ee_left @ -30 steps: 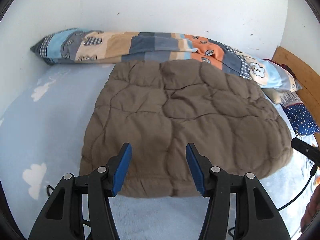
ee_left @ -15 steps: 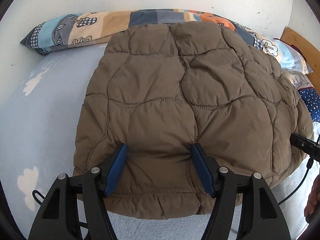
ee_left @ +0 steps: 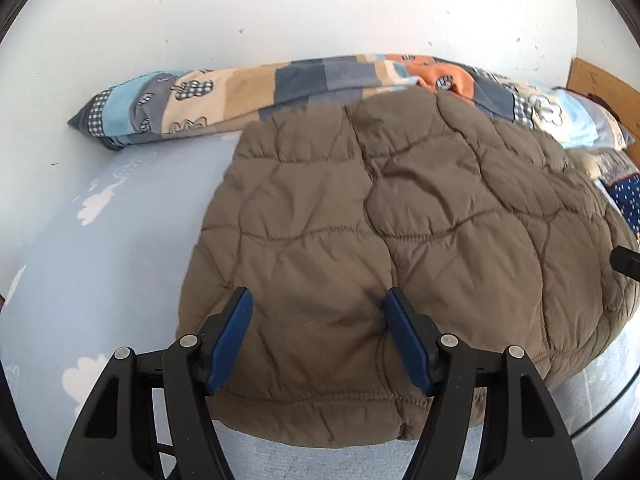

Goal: Fold large clothes

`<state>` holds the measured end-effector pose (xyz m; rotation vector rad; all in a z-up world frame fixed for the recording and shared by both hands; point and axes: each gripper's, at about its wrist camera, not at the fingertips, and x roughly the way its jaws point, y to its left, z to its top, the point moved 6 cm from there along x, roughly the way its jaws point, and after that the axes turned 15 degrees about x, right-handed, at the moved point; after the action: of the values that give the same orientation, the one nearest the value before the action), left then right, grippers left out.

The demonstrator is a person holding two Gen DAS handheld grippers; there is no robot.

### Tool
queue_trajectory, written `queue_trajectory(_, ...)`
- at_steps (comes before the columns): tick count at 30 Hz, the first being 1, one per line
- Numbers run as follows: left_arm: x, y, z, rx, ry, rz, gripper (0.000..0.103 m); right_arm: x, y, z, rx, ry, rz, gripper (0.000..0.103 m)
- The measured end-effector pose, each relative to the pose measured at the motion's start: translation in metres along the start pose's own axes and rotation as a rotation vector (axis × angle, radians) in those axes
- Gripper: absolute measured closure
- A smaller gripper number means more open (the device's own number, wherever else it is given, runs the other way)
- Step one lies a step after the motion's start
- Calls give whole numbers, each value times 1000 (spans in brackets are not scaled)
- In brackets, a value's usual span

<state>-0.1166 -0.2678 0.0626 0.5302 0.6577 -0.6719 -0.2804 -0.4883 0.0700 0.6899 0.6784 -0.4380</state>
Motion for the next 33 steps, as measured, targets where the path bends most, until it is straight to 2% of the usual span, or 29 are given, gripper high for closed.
queue_trajectory(5,0,6,2,-1,-2,21,34,-9,15,1,-43,-46,37,45)
queue_trajectory(15,5,7,-1,2,14,28,34,8,9,-7,-35,10,19,44)
queue_trajectory(33,12,3,-4,38,34,38,34,24,-2,-16,-19,64,12,30)
